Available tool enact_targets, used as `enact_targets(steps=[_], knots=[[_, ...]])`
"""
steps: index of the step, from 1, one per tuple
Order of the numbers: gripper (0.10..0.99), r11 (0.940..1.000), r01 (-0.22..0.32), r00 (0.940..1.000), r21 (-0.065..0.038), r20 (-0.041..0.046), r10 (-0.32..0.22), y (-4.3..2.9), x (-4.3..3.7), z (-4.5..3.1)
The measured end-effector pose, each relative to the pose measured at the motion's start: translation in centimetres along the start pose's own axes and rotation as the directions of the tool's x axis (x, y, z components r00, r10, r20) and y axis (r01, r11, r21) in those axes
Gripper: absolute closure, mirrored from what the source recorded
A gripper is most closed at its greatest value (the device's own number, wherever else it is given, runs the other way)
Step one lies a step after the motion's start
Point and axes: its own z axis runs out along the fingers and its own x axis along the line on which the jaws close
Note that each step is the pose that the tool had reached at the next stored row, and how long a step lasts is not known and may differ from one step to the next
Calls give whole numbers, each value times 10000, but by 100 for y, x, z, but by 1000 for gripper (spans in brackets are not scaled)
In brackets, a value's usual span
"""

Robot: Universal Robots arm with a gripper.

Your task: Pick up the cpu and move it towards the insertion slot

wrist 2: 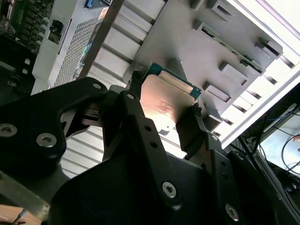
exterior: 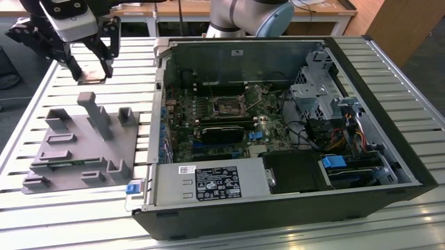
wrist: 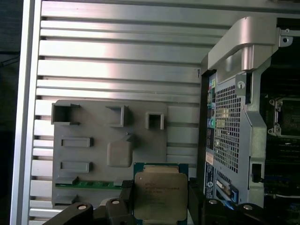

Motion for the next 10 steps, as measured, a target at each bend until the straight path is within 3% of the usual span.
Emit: enact_targets(steps=[10], knots=[[541, 10000, -1, 10000, 0, 0, 1, -4, -151, 0]])
